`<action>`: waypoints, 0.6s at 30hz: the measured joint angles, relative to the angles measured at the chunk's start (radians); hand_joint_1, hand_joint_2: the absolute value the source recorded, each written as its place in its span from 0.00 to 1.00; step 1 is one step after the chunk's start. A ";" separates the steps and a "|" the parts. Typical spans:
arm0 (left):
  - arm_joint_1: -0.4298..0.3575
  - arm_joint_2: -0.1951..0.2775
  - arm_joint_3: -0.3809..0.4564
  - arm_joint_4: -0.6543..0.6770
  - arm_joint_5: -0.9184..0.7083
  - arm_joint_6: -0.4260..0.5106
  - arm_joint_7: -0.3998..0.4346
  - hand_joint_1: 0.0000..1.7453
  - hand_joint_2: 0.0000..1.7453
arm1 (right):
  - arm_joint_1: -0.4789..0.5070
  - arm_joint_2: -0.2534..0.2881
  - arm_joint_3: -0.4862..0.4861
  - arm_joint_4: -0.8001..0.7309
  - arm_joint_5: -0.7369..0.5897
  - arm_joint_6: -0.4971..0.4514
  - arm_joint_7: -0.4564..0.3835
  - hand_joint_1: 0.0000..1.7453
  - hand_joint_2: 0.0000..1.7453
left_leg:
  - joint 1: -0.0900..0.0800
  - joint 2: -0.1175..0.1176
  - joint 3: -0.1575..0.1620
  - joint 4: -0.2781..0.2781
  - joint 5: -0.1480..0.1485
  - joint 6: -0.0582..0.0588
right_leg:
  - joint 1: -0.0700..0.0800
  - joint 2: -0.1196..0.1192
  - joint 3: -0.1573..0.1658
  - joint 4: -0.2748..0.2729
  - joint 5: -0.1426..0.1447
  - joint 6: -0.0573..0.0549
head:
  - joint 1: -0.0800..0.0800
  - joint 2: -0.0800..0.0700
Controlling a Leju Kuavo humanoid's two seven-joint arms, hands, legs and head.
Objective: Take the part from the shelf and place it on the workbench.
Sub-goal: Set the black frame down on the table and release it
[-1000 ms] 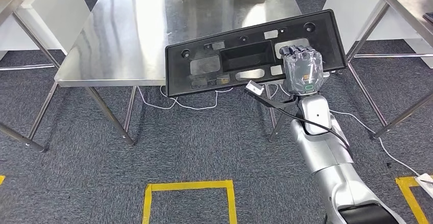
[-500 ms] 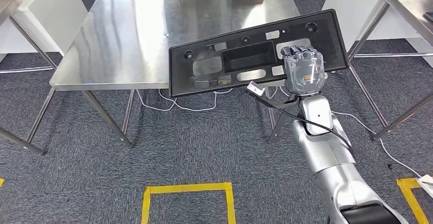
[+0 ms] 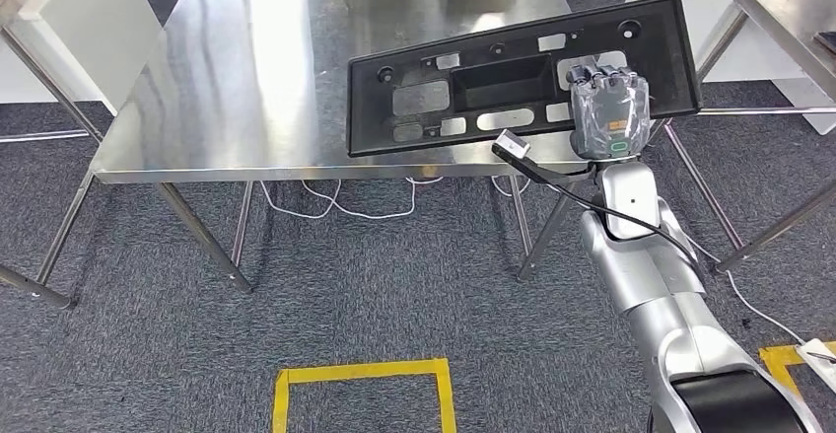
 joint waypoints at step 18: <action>-0.001 0.004 0.026 -0.002 -0.001 -0.001 -0.009 0.00 1.00 | 0.001 -0.062 0.041 0.002 0.003 -0.002 0.093 1.00 1.00 | -0.014 -0.001 -0.003 0.099 -0.098 -0.014 | -0.002 -0.006 -0.029 -0.024 0.060 -0.044 | -0.004 0.000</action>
